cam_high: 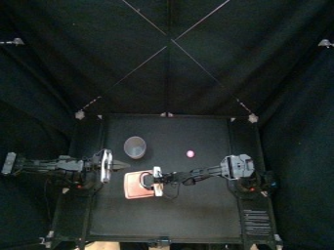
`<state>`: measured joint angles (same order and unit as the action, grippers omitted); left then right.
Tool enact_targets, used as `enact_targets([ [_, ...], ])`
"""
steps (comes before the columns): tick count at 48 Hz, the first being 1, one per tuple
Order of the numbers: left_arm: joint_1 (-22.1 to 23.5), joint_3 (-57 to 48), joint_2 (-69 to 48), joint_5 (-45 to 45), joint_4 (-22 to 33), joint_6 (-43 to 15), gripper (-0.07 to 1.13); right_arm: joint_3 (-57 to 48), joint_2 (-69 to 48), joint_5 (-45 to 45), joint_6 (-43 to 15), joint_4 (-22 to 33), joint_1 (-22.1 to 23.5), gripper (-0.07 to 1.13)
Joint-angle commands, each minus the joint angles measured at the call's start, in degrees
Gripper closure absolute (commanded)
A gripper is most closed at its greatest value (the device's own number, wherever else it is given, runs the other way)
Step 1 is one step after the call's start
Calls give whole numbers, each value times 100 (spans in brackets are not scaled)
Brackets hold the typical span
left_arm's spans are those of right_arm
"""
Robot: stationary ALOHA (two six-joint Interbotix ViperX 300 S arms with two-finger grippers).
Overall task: Pick the ice cream then place it on the pink plate
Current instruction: Drop ice cream on the pink plate and return to neutral
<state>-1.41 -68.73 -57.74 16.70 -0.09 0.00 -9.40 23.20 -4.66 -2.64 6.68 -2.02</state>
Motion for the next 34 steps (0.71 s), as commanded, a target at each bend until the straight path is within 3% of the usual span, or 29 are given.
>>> enact_targets([
  [1, 0, 79, 9, 26, -9, -9, 107, 176, -123, 18, 0, -97, 35, 22],
  [5, 9, 70, 0, 35, -26, -9, 107, 185, -114, 9, 0, -70, 62, 5],
  [8, 9, 70, 9, 26, -35, -9, 107, 185, -123, 18, 0, -62, 88, -1],
  [20, 9, 35, 9, 26, -35, -9, 107, -70, -580, -88, -9, 97, 325, 2],
  [34, -9, 35, 0, 26, -44, -18, 107, -1441, -2549, 650, 0, 220, 598, 2],
])
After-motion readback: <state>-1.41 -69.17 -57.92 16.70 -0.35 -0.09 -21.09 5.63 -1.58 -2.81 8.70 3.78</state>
